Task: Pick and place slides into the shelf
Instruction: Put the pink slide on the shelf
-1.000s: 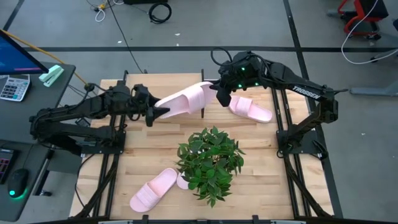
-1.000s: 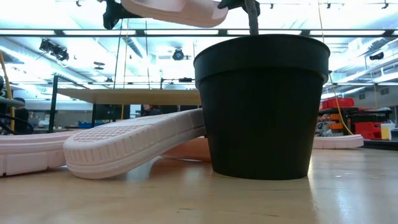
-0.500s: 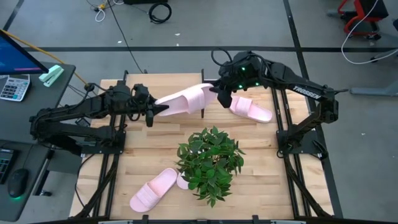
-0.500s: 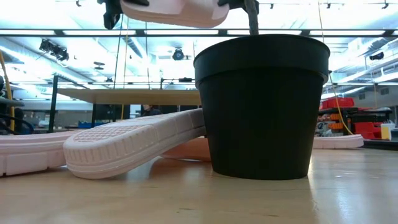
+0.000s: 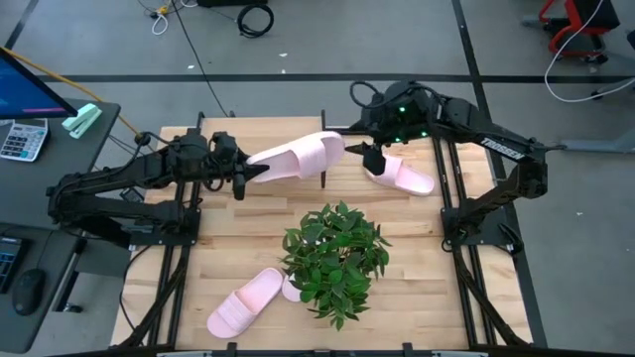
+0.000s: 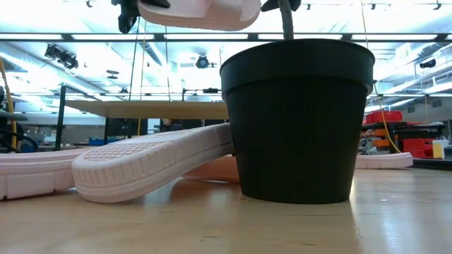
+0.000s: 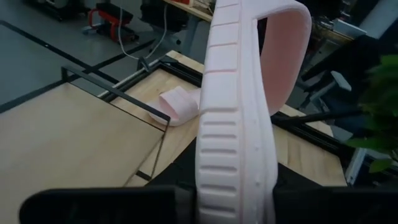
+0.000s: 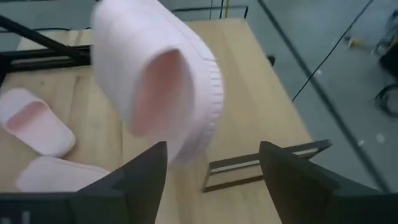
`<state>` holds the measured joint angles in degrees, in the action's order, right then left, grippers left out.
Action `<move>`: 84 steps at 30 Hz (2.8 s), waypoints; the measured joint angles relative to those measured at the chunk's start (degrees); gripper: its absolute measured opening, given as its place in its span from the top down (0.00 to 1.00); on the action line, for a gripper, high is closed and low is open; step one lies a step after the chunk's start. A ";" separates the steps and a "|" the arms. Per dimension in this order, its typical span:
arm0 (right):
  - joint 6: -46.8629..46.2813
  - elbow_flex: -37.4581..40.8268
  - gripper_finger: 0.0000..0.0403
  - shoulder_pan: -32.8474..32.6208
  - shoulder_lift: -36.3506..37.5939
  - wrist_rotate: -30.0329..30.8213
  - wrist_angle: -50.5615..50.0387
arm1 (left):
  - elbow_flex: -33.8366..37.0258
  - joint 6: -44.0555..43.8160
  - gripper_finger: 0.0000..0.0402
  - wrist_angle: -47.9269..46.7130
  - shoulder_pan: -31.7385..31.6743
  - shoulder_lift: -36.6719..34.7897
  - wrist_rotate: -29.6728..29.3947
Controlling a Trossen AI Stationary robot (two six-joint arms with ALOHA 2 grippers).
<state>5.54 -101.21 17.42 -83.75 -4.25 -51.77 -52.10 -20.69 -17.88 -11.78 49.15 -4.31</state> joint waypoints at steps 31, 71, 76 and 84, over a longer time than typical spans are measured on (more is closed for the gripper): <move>-0.88 -0.07 0.38 -4.05 8.14 12.33 -7.02 | -0.02 -56.02 0.82 14.96 10.29 12.01 -53.25; 4.22 0.01 0.46 -4.05 13.12 11.45 -15.30 | 0.00 -83.34 0.82 28.41 12.51 38.84 -65.82; 1.55 0.02 0.46 -4.05 13.12 11.45 -15.39 | 0.00 -83.12 0.82 28.39 8.55 38.84 -61.47; -4.04 0.02 0.46 -4.05 13.10 11.45 -15.40 | -0.02 -79.95 0.82 28.71 1.70 39.76 -50.39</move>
<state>1.50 -101.19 13.37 -70.65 7.20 -67.17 -52.12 -100.64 10.83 -10.08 88.90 -54.70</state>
